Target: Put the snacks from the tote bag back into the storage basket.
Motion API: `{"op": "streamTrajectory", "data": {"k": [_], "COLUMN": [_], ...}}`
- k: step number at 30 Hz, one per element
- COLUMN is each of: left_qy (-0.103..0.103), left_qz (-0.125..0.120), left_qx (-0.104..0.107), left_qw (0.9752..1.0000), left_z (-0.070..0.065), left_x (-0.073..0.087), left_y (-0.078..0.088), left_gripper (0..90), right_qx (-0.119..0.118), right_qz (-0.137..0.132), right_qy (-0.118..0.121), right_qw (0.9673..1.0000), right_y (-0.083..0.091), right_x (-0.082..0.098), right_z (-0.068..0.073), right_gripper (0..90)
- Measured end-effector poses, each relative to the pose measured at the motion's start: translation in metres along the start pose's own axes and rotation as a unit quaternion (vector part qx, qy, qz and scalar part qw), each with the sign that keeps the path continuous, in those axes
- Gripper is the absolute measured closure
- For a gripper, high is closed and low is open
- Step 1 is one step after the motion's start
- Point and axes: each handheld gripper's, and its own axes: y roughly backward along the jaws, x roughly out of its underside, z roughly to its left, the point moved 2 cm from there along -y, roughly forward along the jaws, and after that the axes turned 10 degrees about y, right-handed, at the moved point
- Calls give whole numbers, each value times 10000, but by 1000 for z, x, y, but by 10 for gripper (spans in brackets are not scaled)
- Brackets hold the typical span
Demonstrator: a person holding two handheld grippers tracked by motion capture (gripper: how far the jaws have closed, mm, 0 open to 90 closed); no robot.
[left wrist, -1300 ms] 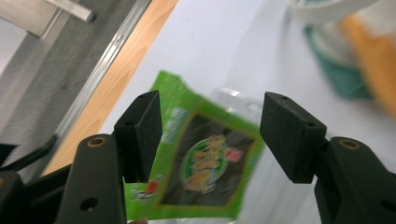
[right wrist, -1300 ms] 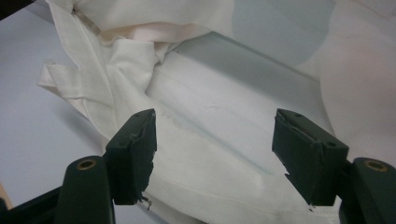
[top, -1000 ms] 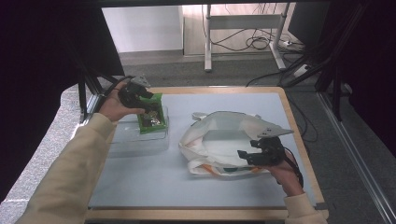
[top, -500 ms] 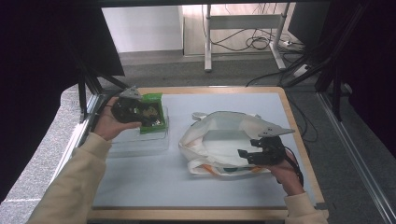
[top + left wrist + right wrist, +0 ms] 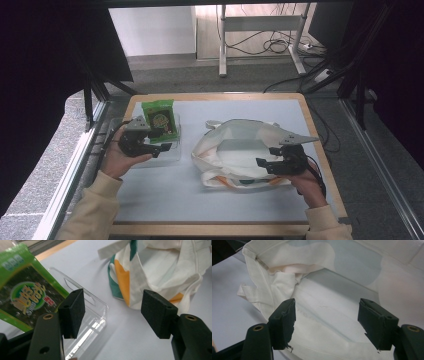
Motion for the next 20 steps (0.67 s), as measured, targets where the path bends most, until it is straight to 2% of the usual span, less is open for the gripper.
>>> {"op": "streamTrajectory", "data": {"k": [2, 5, 7, 10, 12, 20], "left_qy": [26, -2, 25, -13, -1, -84], "left_qz": [-7, 27, -18, 30, -30, -79], "left_qx": [36, -39, 21, 5, 36, -89], "left_qw": [10000, 10000, 10000, 10000, 10000, 9999], "left_z": [-2, -9, -12, -15, -16, -17], "left_x": [4, 19, 24, 26, 25, 25], "left_y": [-1, -4, -6, -8, -6, -3], "left_gripper": [355, 352, 352, 348, 350, 326], "right_qx": [4, 4, 7, 13, 10, -57], "right_qz": [3, -34, -28, -64, -94, -240], "right_qy": [-11, -24, -27, -33, -26, -54], "right_qw": [10000, 10000, 10000, 10000, 10000, 9997], "right_y": [0, 1, 1, 2, 3, 8], "right_x": [0, 0, 1, 0, 0, -2], "right_z": [0, -2, -3, -3, -4, -6], "right_gripper": [307, 307, 307, 307, 307, 307]}}
